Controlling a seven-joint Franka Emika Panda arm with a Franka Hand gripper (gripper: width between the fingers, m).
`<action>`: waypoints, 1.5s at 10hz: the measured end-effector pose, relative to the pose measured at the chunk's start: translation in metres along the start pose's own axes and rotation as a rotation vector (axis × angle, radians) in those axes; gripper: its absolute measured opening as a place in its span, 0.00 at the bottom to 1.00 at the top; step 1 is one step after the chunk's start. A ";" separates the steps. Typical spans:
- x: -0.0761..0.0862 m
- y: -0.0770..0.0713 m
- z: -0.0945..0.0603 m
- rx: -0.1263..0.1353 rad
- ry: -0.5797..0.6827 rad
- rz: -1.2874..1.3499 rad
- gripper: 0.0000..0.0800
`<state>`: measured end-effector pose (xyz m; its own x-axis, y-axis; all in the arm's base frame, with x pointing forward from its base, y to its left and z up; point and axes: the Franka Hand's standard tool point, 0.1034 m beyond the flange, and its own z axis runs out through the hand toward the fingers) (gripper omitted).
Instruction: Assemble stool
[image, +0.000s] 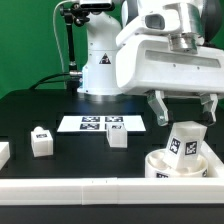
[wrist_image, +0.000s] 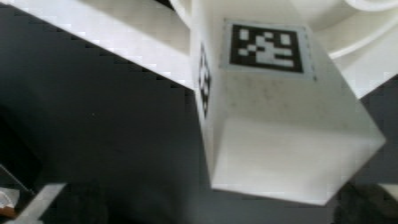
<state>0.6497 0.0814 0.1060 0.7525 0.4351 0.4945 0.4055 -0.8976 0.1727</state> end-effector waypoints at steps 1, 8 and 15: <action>-0.001 -0.002 0.001 0.004 -0.008 0.000 0.81; -0.007 -0.030 0.002 0.162 -0.401 0.041 0.81; -0.001 -0.023 0.007 0.189 -0.456 -0.062 0.81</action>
Offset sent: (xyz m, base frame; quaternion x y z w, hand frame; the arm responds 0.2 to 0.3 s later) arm -0.0037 0.0071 -0.0115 0.0647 -0.0938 0.0467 0.9924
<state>0.6430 0.1020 0.0958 0.8569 0.5121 0.0582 0.5124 -0.8587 0.0114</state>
